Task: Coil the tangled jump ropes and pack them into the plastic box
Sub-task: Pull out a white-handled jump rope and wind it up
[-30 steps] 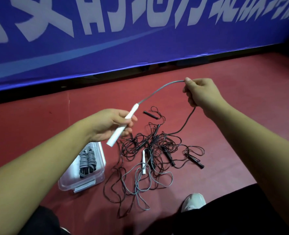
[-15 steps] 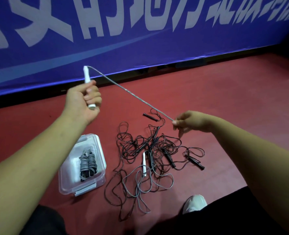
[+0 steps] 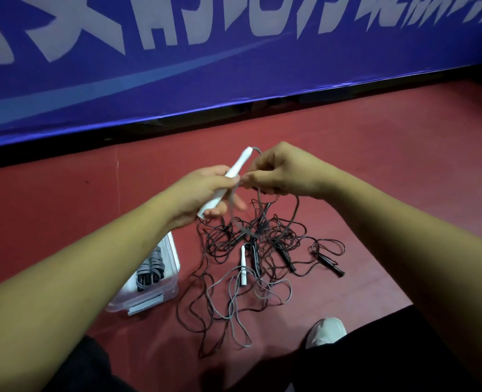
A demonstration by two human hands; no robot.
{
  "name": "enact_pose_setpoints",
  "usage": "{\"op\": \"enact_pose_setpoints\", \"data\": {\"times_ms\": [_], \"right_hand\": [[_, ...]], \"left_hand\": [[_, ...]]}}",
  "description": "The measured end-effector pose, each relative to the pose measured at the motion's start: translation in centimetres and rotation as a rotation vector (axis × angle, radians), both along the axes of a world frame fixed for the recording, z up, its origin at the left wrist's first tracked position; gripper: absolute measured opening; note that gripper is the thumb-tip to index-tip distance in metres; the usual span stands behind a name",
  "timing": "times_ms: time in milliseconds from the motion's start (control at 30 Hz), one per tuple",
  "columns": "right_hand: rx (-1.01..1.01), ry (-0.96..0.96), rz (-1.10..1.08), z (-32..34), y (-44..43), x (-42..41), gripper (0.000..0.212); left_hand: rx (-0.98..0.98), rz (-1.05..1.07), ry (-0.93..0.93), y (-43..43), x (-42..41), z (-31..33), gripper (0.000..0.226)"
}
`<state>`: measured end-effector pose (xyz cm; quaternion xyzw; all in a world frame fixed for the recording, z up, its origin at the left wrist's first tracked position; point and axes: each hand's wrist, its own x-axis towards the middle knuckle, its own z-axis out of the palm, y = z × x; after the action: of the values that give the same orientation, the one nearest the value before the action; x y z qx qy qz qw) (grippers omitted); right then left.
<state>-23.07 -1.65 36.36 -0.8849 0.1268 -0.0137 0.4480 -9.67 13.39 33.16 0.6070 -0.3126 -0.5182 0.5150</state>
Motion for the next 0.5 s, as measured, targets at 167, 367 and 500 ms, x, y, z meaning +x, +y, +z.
{"op": "enact_pose_setpoints", "data": {"times_ms": [167,367,500], "right_hand": [[-0.029,0.121,-0.098,-1.7,-2.4,-1.5,0.021],[-0.007,0.468,-0.159,-5.8,-6.4,-4.8,0.015],[0.024,0.41,-0.197,-5.4,-6.6,-5.2,0.017]], "left_hand": [[-0.159,0.288,0.154,-0.2,2.7,0.8,0.014],[-0.183,0.719,0.16,1.1,7.1,0.3,0.027],[0.132,0.687,-0.31,1.7,8.6,-1.1,0.012]]}}
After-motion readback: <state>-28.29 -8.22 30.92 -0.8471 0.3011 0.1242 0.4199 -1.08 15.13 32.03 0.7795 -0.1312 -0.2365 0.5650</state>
